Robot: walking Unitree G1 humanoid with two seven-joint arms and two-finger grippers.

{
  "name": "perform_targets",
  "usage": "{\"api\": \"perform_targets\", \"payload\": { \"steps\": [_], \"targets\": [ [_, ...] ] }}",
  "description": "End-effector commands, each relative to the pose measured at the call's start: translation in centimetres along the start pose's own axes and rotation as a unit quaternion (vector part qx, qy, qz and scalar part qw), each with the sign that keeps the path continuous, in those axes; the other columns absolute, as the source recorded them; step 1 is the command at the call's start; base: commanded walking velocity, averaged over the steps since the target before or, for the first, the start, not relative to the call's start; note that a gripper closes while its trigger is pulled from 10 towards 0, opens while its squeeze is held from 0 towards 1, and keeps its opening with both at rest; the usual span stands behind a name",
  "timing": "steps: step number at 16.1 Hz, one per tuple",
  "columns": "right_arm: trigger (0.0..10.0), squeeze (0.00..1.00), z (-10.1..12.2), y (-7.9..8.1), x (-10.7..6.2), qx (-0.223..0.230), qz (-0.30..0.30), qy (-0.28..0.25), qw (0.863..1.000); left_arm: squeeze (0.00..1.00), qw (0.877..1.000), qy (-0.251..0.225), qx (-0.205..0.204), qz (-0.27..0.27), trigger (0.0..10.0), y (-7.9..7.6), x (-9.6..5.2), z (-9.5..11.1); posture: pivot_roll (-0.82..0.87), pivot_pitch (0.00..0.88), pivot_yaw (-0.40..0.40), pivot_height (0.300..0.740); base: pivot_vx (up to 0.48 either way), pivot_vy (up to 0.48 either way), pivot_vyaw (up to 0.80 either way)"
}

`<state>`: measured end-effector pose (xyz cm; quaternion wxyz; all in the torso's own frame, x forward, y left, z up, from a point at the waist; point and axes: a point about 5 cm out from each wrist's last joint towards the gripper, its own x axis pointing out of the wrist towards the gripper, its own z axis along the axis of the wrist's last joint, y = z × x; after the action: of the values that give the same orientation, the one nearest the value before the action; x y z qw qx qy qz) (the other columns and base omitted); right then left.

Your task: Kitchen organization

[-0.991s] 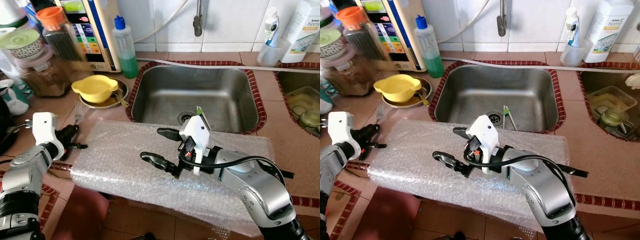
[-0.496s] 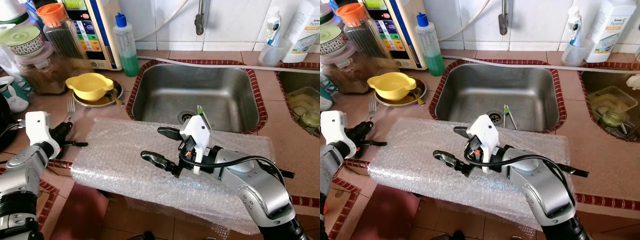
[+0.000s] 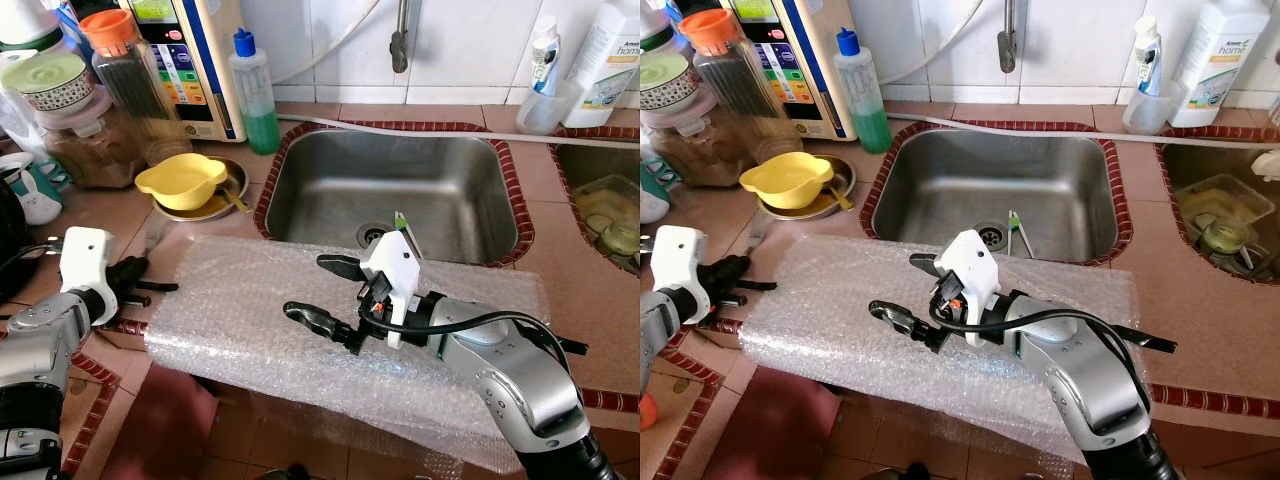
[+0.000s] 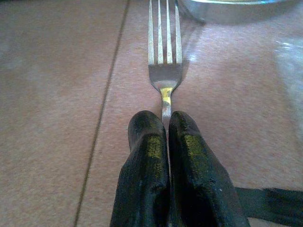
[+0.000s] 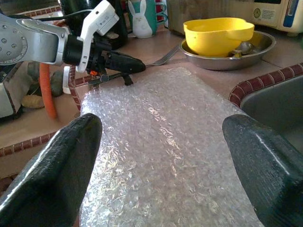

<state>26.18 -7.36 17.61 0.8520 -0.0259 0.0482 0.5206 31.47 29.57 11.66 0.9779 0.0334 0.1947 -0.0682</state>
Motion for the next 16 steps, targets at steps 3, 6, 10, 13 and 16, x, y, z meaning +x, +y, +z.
{"api": "perform_targets", "payload": {
  "steps": [3,6,10,13,16],
  "targets": [
    [10.0,0.00,0.3,0.1,0.1,-0.004,0.005,-0.006,1.000,0.00,0.998,0.063,0.025,-0.010,0.0,-0.3,-0.1,-2.1,-0.21,0.124,0.122,0.740,0.000,0.000,0.00],
    [10.0,0.00,0.3,0.1,0.1,-0.004,0.002,-0.007,1.000,0.00,0.995,0.078,0.045,0.045,0.0,1.7,-0.7,-1.8,-0.21,0.126,0.128,0.740,0.000,0.000,0.00],
    [10.0,0.00,0.3,0.1,0.0,-0.004,0.002,-0.007,1.000,0.00,0.993,0.087,0.056,0.061,0.0,2.3,-1.2,-2.1,-0.21,0.126,0.128,0.740,0.000,0.000,0.00],
    [10.0,0.00,0.3,0.0,0.0,-0.004,0.002,-0.008,1.000,0.00,0.992,0.077,0.059,0.080,0.0,2.9,-1.6,-1.9,-0.21,0.127,0.125,0.740,0.000,0.000,0.00],
    [10.0,0.00,0.3,-0.1,0.0,-0.005,0.000,-0.007,1.000,0.00,0.990,0.002,0.054,0.129,0.0,3.5,-1.8,0.6,-0.21,0.129,0.121,0.740,0.000,0.000,0.00]
  ]
}}
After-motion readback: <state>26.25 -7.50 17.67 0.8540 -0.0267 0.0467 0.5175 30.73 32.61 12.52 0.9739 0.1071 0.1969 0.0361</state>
